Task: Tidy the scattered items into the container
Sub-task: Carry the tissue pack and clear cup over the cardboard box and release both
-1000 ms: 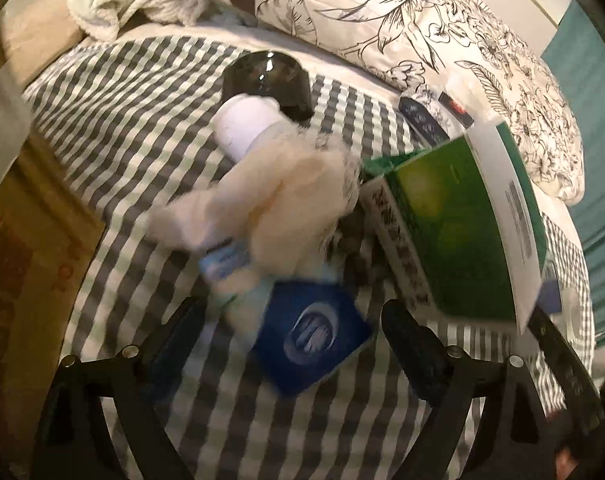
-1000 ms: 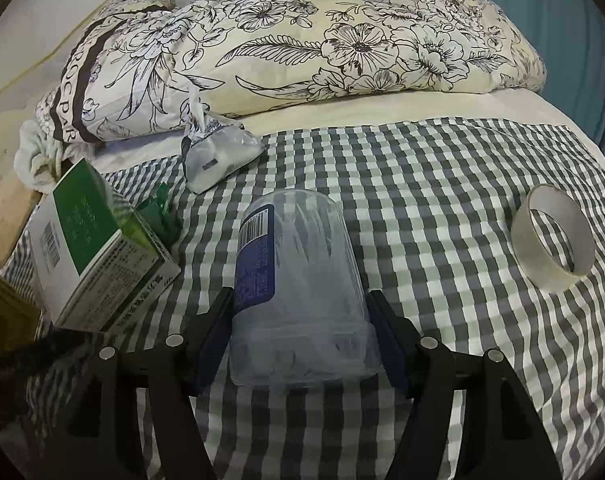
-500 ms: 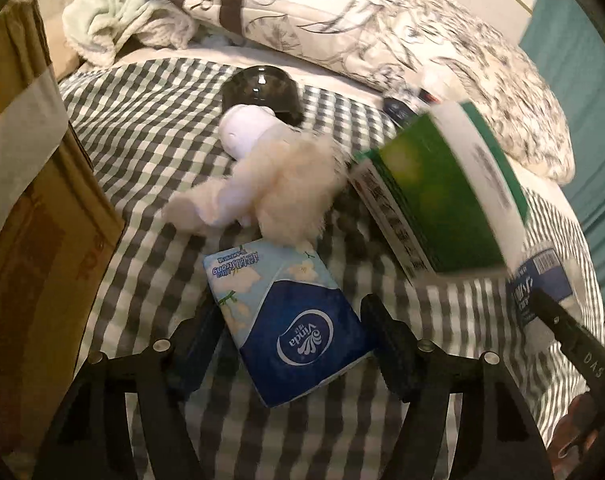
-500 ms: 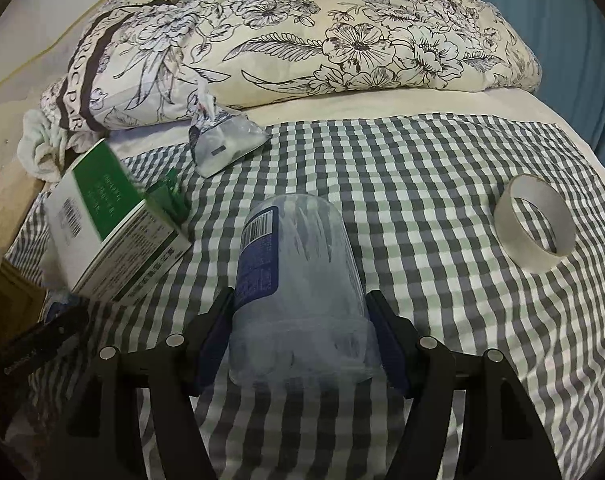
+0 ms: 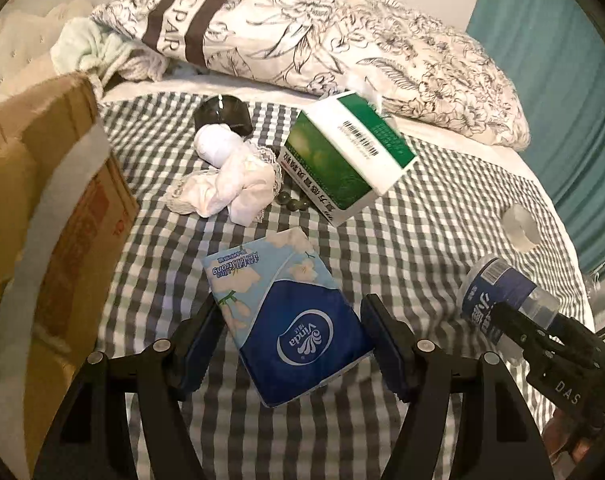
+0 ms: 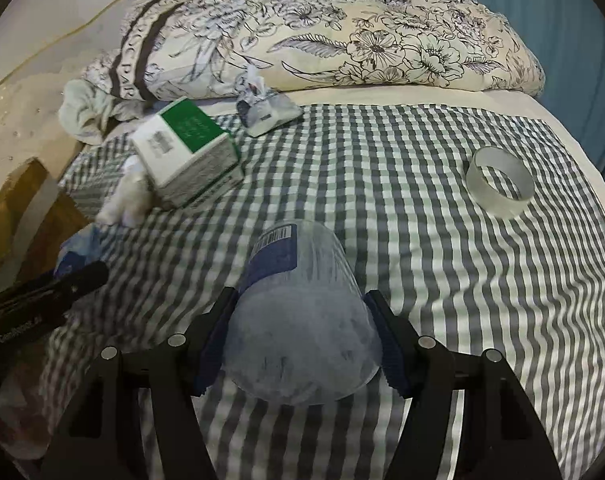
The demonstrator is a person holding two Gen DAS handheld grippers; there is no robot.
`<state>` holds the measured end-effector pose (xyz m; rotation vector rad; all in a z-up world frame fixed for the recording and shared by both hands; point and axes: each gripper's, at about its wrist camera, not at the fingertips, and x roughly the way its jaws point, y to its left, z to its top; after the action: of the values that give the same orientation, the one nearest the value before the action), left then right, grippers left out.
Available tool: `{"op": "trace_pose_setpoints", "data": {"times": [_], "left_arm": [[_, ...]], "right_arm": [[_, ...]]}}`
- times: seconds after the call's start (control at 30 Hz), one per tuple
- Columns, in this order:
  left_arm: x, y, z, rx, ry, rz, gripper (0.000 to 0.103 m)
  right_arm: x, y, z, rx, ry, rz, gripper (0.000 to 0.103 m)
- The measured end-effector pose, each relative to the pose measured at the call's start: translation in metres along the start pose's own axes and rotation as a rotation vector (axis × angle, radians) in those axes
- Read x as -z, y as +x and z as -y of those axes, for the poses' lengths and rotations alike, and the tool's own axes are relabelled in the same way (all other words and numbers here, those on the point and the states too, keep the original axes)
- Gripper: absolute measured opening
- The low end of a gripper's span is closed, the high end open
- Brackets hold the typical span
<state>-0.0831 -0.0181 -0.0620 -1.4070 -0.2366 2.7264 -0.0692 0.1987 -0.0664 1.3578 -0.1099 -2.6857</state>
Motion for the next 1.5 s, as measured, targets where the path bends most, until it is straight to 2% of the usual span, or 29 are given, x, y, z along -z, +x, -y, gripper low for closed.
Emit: {"op": "trace_pose_setpoints", "data": {"times": [0.4,0.97,1.23,1.5], "left_arm": [[0.016,-0.063,0.006,0.005,0.040,0.065,0.071],[0.015,-0.134,0.001,0.001,0.051,0.146,0.071],[0.000,-0.168,-0.032,-0.023,-0.009,0.198,0.071],[-0.010,-0.199,-0.100,-0.064,-0.098,0.241,0.071]], "right_arm": [[0.014,-0.062,-0.029,-0.028,-0.038,0.081,0.064],[0.013,-0.139,-0.071,-0.074,-0.087,0.193,0.064],[-0.002,-0.157,-0.102,-0.122,-0.131,0.224,0.064],[-0.010,-0.159,-0.165,-0.198,-0.202,0.234,0.064]]}}
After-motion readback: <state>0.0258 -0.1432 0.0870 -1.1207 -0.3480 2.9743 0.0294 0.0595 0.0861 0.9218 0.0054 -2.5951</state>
